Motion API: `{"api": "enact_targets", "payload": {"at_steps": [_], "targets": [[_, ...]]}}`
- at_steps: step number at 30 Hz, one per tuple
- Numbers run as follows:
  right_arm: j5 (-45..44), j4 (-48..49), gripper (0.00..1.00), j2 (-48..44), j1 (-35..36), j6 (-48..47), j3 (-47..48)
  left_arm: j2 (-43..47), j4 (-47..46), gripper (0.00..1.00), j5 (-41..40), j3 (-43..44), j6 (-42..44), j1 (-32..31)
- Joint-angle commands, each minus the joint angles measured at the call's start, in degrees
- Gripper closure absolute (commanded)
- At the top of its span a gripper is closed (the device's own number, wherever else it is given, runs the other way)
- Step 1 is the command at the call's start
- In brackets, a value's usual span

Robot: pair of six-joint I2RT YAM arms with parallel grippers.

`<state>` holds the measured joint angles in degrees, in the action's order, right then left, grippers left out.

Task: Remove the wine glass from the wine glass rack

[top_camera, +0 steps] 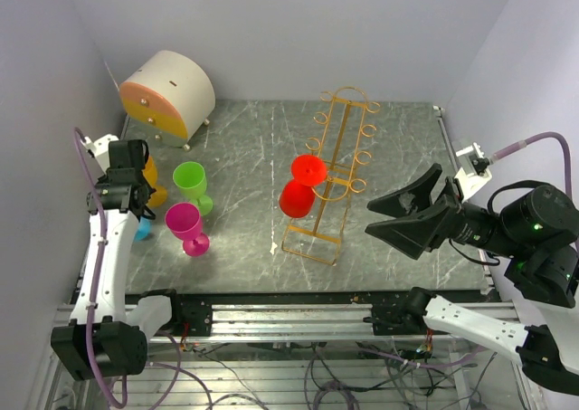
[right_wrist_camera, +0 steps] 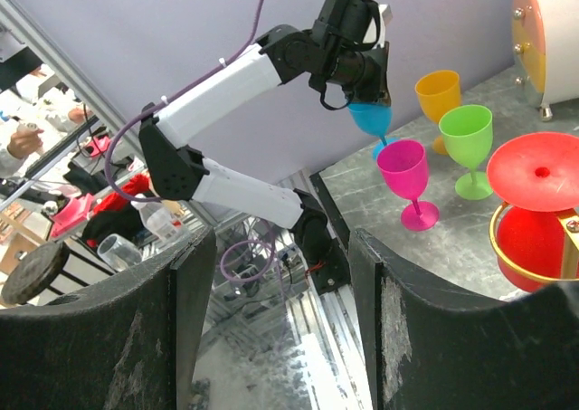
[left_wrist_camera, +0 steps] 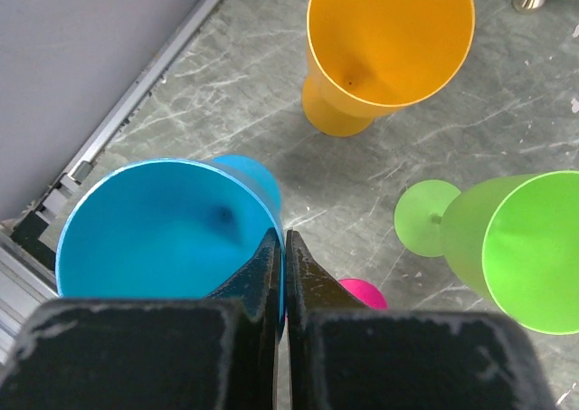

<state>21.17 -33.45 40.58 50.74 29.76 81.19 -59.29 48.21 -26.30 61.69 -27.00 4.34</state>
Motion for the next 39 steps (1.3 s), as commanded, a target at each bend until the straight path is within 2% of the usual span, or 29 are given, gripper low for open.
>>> {"api": "enact_targets", "payload": {"at_steps": [1, 13, 18, 24, 30, 35, 39], "targets": [[-0.67, -1.01, 0.41, -0.61, 0.14, -0.11, 1.85, 0.33, -6.51, 0.93, 1.95, -3.18, -1.33, -0.15], [-1.18, -1.43, 0.41, -1.0, 0.13, 1.06, 1.88, -0.13, -12.57, 0.93, 4.52, -9.48, -1.98, -0.21], [-1.46, -1.18, 0.41, -1.77, 0.1, 1.77, 0.88, -2.61, -13.57, 0.87, 4.88, -9.61, -1.0, -0.18], [-1.95, -1.4, 0.41, -2.11, 0.14, 1.8, 0.7, -4.88, -11.12, 0.75, 4.69, -6.22, 0.0, -0.19], [-1.05, -0.85, 0.41, -1.67, 0.14, 1.84, 0.01, -2.41, -7.12, 0.65, 4.78, -1.76, 0.06, -0.2], [-1.62, -0.83, 0.41, -1.46, 0.14, 1.85, -0.42, 1.15, -2.77, 0.62, 5.54, 3.06, 0.16, -0.16], [-3.05, -1.54, 0.38, -0.4, 0.14, 1.79, -0.53, 5.26, -0.35, 0.62, 10.45, 6.36, -0.72, -0.16]]}}
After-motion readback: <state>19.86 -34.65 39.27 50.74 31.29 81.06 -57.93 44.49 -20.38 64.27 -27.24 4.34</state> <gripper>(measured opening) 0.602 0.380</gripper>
